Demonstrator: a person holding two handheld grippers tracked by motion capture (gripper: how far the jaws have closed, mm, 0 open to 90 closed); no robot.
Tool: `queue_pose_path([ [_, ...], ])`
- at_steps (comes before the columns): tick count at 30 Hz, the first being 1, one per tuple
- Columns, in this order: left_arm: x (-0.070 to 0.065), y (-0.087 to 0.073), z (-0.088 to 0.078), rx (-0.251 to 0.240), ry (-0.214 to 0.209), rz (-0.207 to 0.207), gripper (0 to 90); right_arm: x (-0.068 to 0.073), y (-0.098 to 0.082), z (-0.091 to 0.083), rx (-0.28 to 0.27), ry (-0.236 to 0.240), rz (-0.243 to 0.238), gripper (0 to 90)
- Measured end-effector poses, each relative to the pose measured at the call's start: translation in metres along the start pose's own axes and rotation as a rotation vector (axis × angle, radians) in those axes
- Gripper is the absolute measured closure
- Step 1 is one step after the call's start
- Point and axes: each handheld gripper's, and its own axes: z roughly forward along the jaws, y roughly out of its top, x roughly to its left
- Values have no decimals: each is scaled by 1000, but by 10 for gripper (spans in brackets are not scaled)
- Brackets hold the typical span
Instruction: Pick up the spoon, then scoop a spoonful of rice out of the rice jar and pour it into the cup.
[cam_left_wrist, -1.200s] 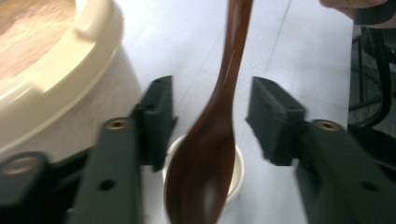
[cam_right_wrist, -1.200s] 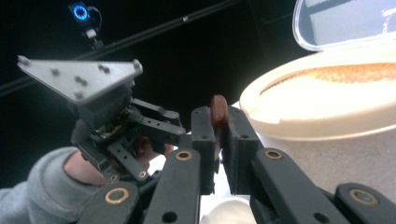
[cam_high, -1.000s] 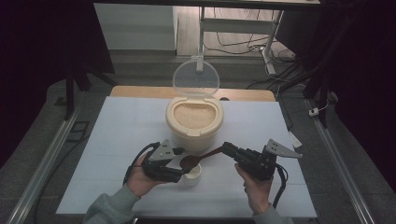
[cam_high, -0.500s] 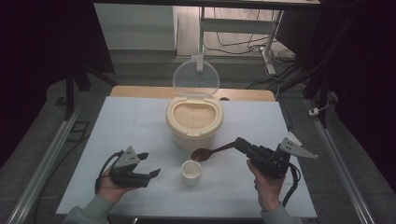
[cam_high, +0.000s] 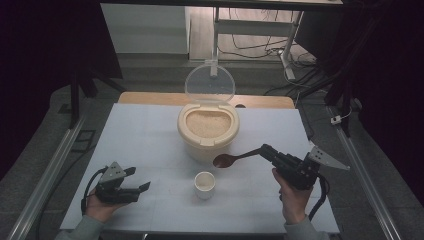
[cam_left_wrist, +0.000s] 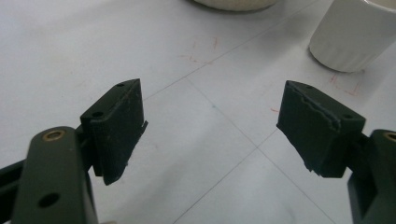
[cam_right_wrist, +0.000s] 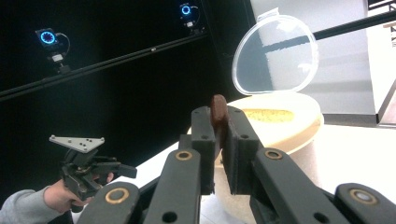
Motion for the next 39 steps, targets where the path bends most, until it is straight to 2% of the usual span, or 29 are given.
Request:
queue_pose_path([
  [7, 1, -2, 3, 10, -4, -3, 219, -4, 3, -4, -15, -14, -1, 834],
  [15, 0, -1, 5, 15, -8, 5, 219, -1, 9, -6, -35, -13, -9, 834],
  [26, -1, 0, 6, 17, -10, 6, 215, 2, 28, -3, -95, -2, -18, 834],
  [31, -1, 0, 9, 28, -20, 9, 215, 0, 44, 8, -100, -18, -40, 834],
  [33, -1, 0, 9, 32, -22, 13, 213, -5, 51, 15, -105, -40, -32, 834],
  [37, -1, 0, 9, 31, -23, 14, 214, -18, 57, 30, -94, -51, 19, 834],
  [39, -1, 0, 9, 31, -22, 12, 214, -23, 62, 39, -81, -83, 3, 835],
])
